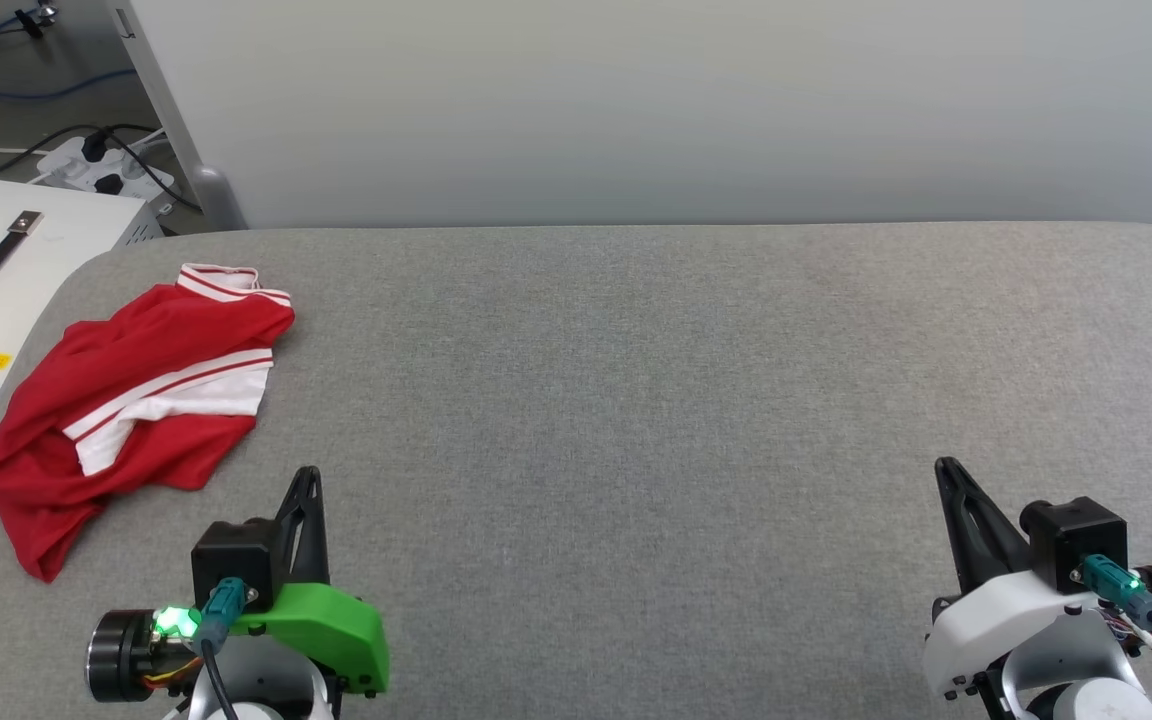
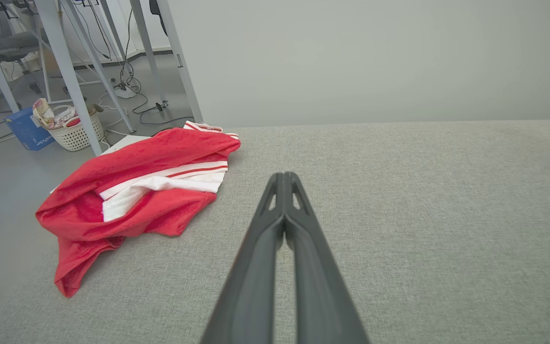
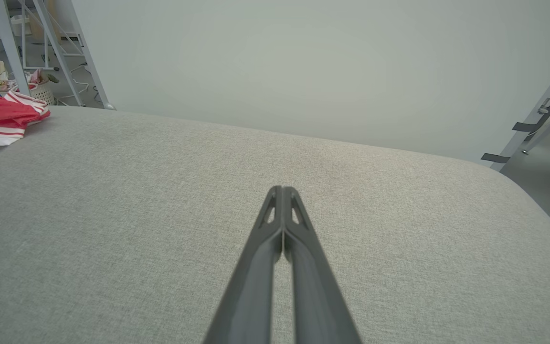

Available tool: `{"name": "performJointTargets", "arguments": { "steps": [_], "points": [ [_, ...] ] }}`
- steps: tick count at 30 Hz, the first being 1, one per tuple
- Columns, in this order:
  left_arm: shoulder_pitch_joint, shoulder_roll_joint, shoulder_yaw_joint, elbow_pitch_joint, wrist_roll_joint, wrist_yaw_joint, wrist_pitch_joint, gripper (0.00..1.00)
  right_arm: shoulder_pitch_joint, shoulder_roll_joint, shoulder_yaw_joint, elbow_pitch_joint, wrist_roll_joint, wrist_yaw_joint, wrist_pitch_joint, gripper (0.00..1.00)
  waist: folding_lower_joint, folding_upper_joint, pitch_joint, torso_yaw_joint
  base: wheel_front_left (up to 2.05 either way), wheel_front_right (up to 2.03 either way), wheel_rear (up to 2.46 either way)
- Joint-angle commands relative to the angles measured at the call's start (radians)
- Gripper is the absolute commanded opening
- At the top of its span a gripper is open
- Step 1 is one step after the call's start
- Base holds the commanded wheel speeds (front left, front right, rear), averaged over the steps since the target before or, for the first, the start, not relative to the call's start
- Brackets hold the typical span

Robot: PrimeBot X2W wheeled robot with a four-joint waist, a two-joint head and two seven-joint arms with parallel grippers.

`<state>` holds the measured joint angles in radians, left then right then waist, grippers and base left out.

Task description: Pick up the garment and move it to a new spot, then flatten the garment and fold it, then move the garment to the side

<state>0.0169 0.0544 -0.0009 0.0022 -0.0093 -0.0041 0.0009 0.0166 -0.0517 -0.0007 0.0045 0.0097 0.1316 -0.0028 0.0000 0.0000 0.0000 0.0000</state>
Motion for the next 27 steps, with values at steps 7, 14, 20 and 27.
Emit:
{"name": "performJointTargets", "arguments": {
  "steps": [7, 14, 20, 27],
  "points": [
    [-0.017, -0.004, 0.001, -0.002, 0.009, 0.004, -0.001, 0.0, -0.017, 0.001, 0.001, -0.005, -0.01, -0.001, 0.003, 0.0, 0.0, 0.0, 0.0, 0.0, 0.0, 0.0, 0.0],
    [-0.017, -0.004, 0.001, -0.002, 0.009, 0.004, -0.001, 0.0, -0.017, 0.001, 0.001, -0.005, -0.01, -0.001, 0.003, 0.0, 0.0, 0.0, 0.0, 0.0, 0.0, 0.0, 0.0],
    [-0.017, -0.004, 0.001, -0.002, 0.009, 0.004, -0.001, 0.0, -0.017, 0.001, 0.001, -0.005, -0.01, -0.001, 0.003, 0.0, 0.0, 0.0, 0.0, 0.0, 0.0, 0.0, 0.0],
    [-0.017, -0.004, 0.001, -0.002, 0.009, 0.004, -0.001, 0.0, -0.017, 0.001, 0.001, -0.005, -0.01, -0.001, 0.003, 0.0, 0.0, 0.0, 0.0, 0.0, 0.0, 0.0, 0.0]
  ]
}}
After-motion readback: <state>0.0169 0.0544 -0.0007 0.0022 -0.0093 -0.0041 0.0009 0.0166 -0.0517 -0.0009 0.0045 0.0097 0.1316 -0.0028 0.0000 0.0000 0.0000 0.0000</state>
